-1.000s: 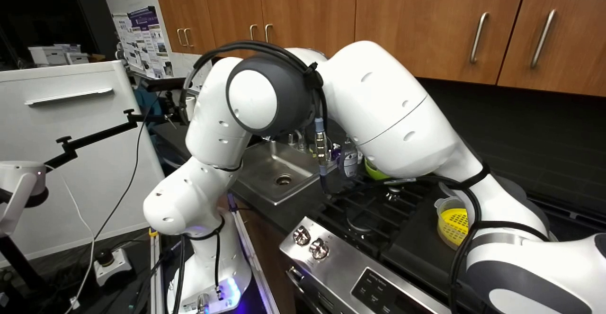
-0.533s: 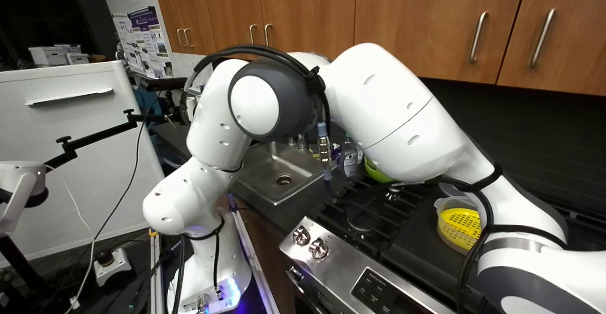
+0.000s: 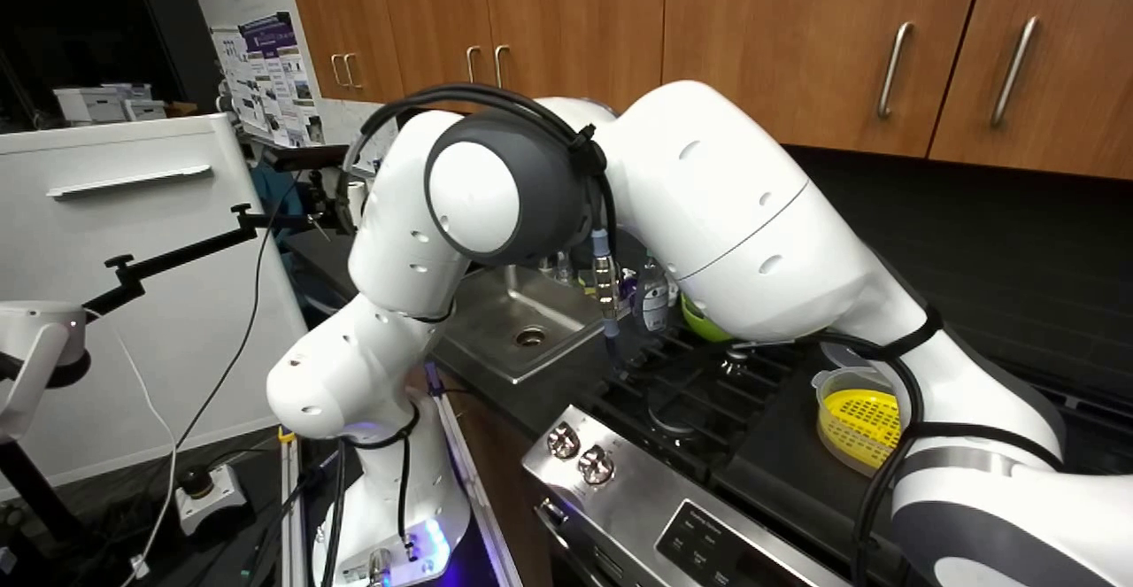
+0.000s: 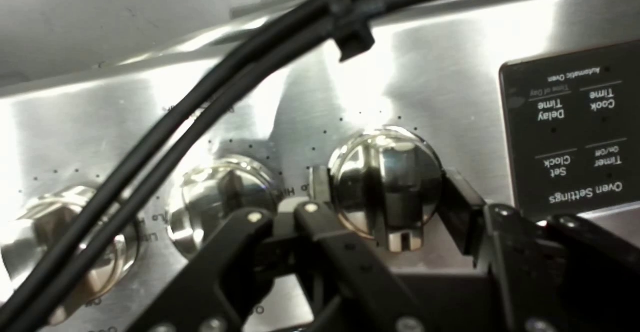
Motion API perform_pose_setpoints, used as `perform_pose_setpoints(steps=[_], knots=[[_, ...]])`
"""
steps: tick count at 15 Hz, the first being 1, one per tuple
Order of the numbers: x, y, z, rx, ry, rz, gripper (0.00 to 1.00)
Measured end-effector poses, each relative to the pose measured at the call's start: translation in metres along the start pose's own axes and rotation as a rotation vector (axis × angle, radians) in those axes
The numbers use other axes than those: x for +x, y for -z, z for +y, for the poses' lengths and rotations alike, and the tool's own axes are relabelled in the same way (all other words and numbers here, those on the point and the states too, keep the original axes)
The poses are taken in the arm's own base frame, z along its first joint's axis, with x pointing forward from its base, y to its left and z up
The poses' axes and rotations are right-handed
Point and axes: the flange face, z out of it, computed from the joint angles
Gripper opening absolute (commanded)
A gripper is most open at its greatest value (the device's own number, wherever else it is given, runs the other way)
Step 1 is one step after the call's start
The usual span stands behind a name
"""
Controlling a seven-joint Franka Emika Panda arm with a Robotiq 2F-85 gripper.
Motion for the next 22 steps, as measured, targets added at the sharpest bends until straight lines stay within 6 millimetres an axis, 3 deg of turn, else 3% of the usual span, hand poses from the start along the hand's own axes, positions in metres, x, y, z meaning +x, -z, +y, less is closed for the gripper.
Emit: perform_pose_setpoints(steps=[16, 22], knots=[[-0.010, 0.001, -0.005, -0.020, 0.025, 0.055, 0.31], [-0.004, 0.001, -0.010, -0.055, 0.126, 0.012, 0.31]])
